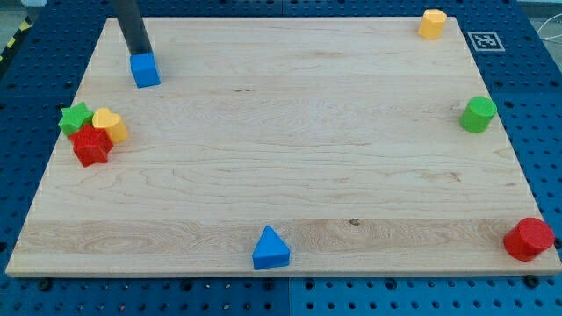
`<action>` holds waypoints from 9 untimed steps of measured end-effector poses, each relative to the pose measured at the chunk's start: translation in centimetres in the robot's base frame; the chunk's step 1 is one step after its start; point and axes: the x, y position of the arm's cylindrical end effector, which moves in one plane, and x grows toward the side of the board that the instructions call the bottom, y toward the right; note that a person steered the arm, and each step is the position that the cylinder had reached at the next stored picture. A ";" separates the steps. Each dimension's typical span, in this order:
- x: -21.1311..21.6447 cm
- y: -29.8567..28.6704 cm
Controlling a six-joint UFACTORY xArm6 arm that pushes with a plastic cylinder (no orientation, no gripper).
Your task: Slide the blue cube closer to the yellow heart
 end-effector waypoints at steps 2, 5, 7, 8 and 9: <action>3.1 2.2; 2.4 3.2; 6.6 3.2; 7.1 3.5; 7.4 4.2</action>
